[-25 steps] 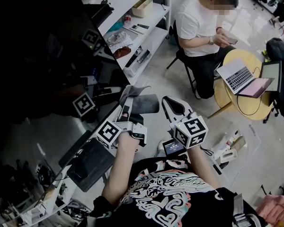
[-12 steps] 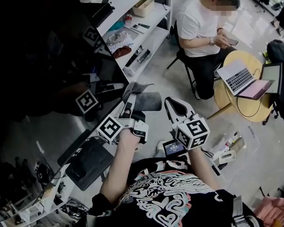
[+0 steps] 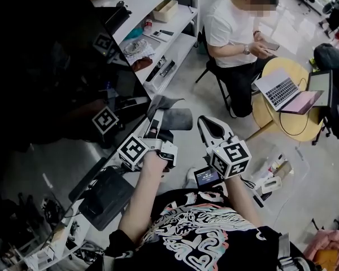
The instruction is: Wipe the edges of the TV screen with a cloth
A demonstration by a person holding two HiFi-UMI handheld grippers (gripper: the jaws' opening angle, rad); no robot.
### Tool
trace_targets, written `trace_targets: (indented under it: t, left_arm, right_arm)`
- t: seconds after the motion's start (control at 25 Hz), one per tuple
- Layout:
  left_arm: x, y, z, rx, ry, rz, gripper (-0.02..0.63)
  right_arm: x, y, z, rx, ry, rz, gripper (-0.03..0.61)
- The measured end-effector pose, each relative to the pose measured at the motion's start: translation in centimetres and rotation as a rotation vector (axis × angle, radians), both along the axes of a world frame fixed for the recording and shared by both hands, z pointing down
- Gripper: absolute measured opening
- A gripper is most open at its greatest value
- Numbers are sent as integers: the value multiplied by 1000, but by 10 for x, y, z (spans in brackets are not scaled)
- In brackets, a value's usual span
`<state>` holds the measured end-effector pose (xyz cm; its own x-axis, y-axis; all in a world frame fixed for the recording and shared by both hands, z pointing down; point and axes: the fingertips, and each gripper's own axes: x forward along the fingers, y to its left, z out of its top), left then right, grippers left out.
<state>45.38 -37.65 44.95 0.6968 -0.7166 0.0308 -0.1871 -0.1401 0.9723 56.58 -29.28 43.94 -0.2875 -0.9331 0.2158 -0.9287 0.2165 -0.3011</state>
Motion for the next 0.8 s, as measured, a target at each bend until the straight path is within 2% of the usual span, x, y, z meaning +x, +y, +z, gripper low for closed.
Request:
trace_targets:
  t: [0.16,0.24,0.28,0.48,0.64,0.8]
  left_arm:
    - [18,19,-20,50,109,94,75]
    - [20,31,-23,69,91,132,74]
    - [18,37,-20,86,50,146,74]
    - [-8,59,-12,326,-347,204,74]
    - [-33,70,-24,489,-613,149,74]
    - [-64,88,-36,588,-826,60,74]
  right_arm:
    - [1,3,-5,13,53,-1,35]
    - [2,2,-9,26,77,-2,35]
    - [0,1,-11,33,96,-3,35]
    - [-19,7,-18,68,193,-54,35]
    - [-39,8,-24,91,198,-106,35]
    - [-60,13,-32,118,164,-136,35]
